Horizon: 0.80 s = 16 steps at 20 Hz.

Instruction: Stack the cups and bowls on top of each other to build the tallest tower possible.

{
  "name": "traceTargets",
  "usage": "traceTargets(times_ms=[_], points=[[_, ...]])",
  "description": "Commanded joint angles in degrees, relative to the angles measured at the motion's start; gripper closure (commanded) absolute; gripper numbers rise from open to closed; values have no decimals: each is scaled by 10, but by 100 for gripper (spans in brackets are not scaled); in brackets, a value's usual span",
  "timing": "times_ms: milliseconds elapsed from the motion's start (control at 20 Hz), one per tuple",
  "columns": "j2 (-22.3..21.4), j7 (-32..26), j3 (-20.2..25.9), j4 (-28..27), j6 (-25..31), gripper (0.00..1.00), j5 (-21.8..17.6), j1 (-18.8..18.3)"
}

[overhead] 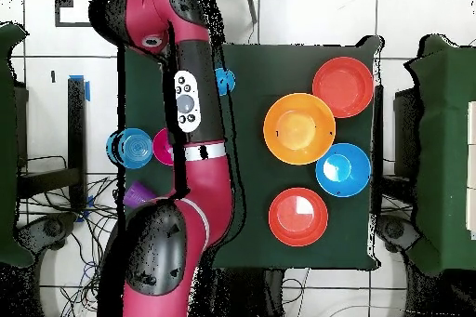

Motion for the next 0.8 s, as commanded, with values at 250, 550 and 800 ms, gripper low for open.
traceTargets(times_ms=[250, 550, 800], points=[[-21, -43, 62, -9, -19, 0, -98, -6], [-58, 44, -39, 73, 21, 0, 37, -20], [-128, 193, -161, 236, 14, 0, 204, -55]])
